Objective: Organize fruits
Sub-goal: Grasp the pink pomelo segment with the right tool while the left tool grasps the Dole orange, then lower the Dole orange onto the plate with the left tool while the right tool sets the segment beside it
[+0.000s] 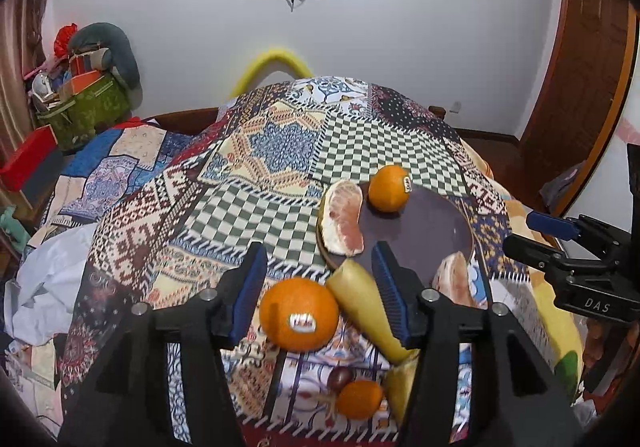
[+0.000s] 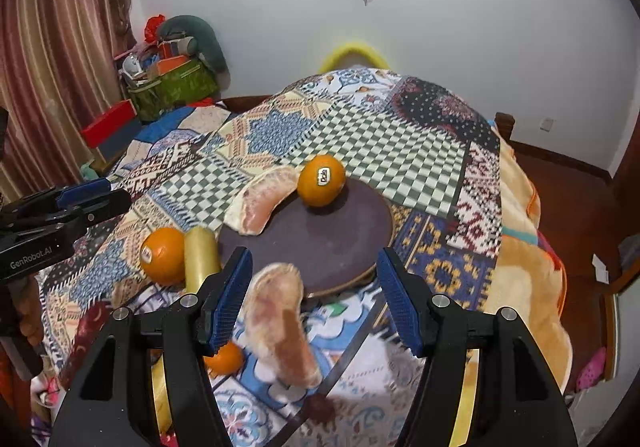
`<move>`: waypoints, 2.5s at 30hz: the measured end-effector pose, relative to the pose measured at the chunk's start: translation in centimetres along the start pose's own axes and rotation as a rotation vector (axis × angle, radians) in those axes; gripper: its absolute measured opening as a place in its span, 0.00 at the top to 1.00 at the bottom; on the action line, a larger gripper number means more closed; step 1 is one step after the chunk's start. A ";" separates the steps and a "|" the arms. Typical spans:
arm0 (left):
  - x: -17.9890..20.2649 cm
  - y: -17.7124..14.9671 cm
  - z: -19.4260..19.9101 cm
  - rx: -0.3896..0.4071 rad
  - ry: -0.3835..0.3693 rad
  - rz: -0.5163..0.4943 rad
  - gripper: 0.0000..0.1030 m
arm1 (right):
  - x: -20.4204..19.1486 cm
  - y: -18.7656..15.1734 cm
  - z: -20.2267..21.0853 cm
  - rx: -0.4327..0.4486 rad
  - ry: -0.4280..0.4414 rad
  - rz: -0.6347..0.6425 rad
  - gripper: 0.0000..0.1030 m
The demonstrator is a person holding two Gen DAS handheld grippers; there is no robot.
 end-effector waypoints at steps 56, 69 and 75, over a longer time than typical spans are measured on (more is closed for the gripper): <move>-3.0 -5.9 -7.0 -0.194 -0.018 0.068 0.34 | -0.2 -4.2 -3.1 -0.108 0.092 -0.036 0.61; -1.6 -3.5 -3.2 -0.100 -0.035 0.049 0.34 | 0.5 -2.4 -0.5 -0.016 0.060 -0.040 0.61; 0.1 -1.7 -2.5 -0.053 -0.063 0.033 0.34 | 1.6 -1.0 -0.1 0.023 0.043 -0.046 0.61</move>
Point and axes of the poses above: each gripper's, at about its wrist camera, not at the fingertips, and z roughly against the way its jaws point, x to its right, y to its top, the point moved 1 cm from there along -z, roughly the way its jaws point, and after that the axes turned 4 degrees about x, right-handed, at the moved point
